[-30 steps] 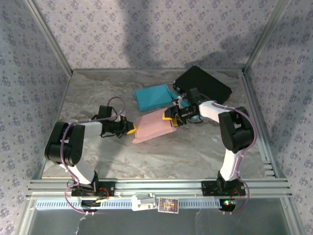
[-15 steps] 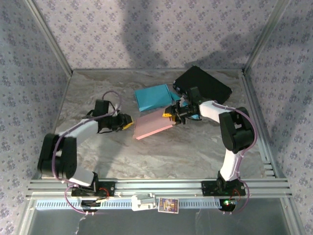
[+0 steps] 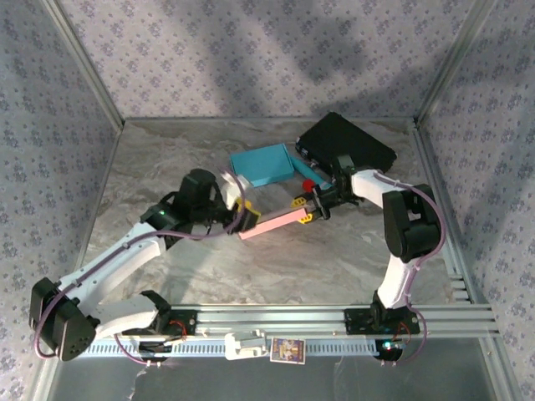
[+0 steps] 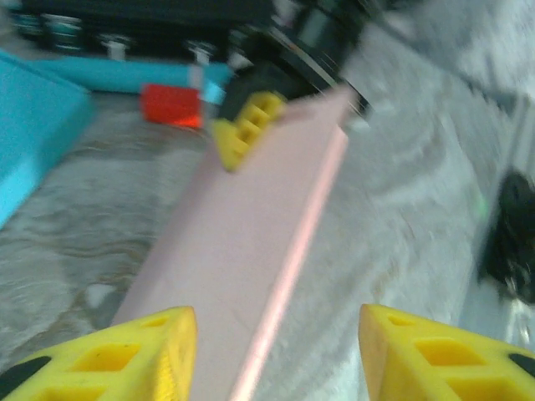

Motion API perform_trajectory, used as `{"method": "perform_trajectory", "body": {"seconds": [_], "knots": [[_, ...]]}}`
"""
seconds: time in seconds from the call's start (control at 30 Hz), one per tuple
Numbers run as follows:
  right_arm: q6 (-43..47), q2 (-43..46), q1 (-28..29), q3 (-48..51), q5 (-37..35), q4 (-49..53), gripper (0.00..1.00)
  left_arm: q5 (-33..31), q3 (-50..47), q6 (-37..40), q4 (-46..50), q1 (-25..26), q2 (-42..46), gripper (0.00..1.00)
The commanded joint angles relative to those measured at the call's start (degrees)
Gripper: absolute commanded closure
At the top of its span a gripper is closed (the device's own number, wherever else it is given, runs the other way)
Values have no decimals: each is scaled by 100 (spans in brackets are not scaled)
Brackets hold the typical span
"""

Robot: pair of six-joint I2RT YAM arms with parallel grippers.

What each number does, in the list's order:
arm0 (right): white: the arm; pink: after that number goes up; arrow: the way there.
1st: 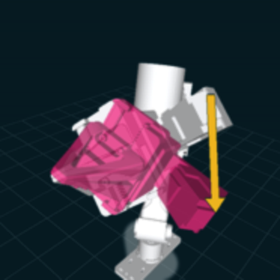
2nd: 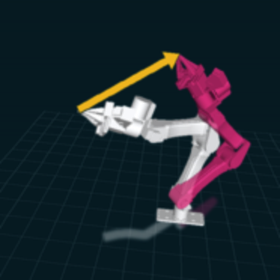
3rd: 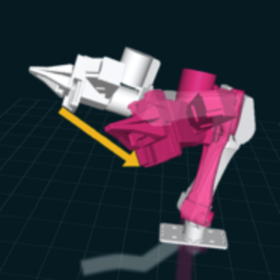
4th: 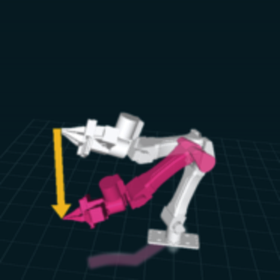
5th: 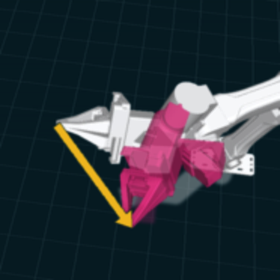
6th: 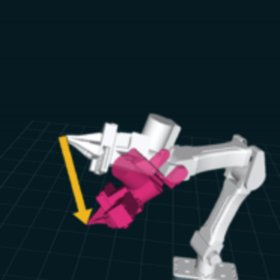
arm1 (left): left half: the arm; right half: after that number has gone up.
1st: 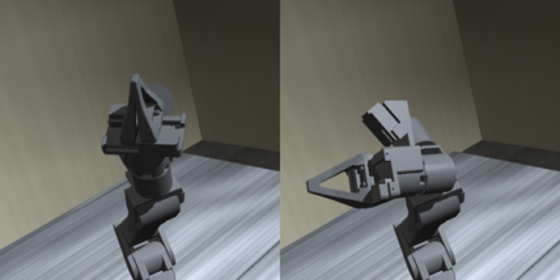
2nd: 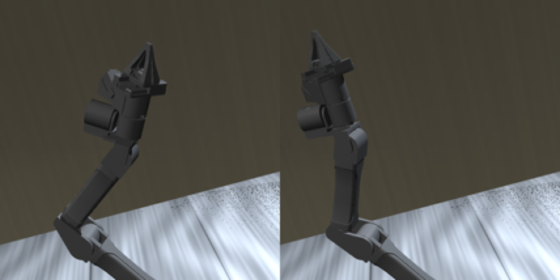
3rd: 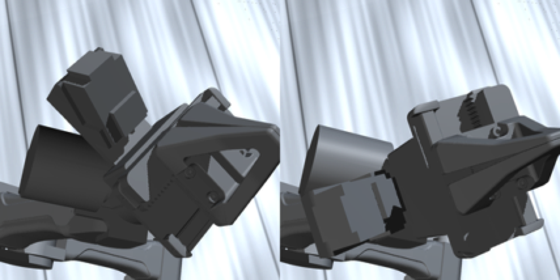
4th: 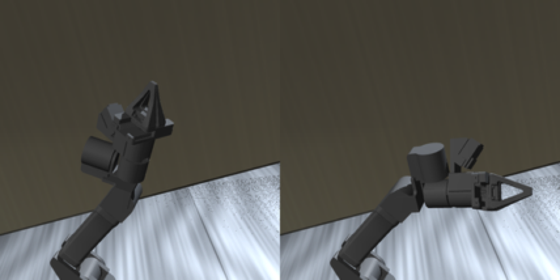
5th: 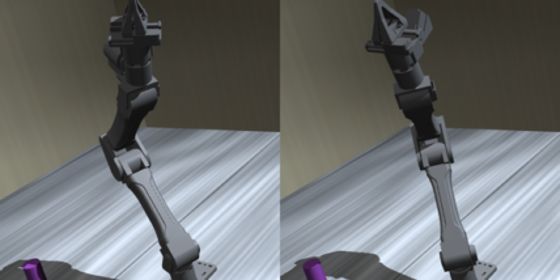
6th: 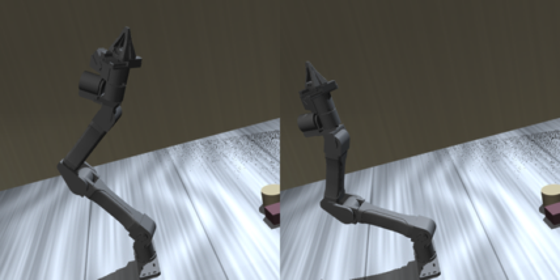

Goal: Fold the paper box

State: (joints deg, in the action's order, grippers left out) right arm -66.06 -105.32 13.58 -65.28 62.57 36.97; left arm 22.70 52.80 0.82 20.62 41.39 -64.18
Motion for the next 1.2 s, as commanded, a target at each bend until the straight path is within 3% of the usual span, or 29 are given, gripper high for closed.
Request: {"method": "perform_trajectory", "body": {"seconds": [0.0,0.3,0.6,0.97,1.17], "knots": [[105,119,-120,132,-128,1227,62,-315,178,1429,851,317,-91,44],[57,23,-172,367,-24,1318,62,-593,362,2264,1231,613,-768,41],[-55,-44,-207,385,-16,1379,62,-818,445,2541,1123,677,-1338,41],[-175,-209,-229,421,-106,1295,62,-1151,659,2655,1197,708,-1775,55],[-172,-137,-316,341,-337,1348,50,-964,824,2748,1462,704,-1961,63]]}}
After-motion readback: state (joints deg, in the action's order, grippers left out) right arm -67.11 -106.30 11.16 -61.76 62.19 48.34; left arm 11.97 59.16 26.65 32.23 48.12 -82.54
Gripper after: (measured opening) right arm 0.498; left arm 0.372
